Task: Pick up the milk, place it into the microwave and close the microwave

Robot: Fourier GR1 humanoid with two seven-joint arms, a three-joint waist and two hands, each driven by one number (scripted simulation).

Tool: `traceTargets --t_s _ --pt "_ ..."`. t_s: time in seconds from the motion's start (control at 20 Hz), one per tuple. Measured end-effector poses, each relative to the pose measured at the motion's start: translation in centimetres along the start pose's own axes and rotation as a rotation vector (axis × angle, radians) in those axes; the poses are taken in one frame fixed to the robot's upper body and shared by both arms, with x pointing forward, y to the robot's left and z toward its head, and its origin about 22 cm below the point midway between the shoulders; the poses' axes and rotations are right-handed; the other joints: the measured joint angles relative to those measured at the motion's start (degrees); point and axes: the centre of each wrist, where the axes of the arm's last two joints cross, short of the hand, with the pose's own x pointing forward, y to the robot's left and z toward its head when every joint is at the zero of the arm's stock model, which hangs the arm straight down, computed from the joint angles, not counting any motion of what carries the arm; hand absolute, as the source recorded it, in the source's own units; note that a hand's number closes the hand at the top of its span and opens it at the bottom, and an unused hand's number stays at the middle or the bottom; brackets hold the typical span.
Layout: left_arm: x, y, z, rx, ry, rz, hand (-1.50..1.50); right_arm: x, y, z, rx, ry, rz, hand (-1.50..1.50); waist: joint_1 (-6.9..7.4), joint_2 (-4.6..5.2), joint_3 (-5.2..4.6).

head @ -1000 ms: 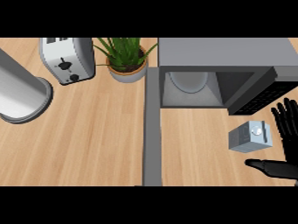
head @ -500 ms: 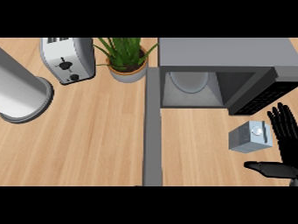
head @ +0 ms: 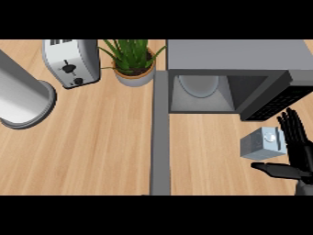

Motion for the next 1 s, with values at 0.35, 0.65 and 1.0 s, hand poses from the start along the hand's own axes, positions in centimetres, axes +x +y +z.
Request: traceTargets --t_s 0.35,0.65,1.0 --pt "-0.2 0.3 -0.1 -0.004 -0.003 -0.006 -1.5 -2.2 -1.4 -0.3 -0.083 -0.017 0.112 -1.5 0.02 -0.57 -0.58" --pt "-0.1 0.7 -0.4 -0.006 0.002 -0.002 -1.5 -3.8 -2.8 0.6 -0.043 0.034 0.053 -1.5 0.03 -0.27 -0.31" --pt "-0.1 0.7 -0.6 -0.009 0.011 0.012 -1.5 -4.8 -1.4 0.5 0.167 0.099 -0.141 1.5 0.37 0.1 0.05"
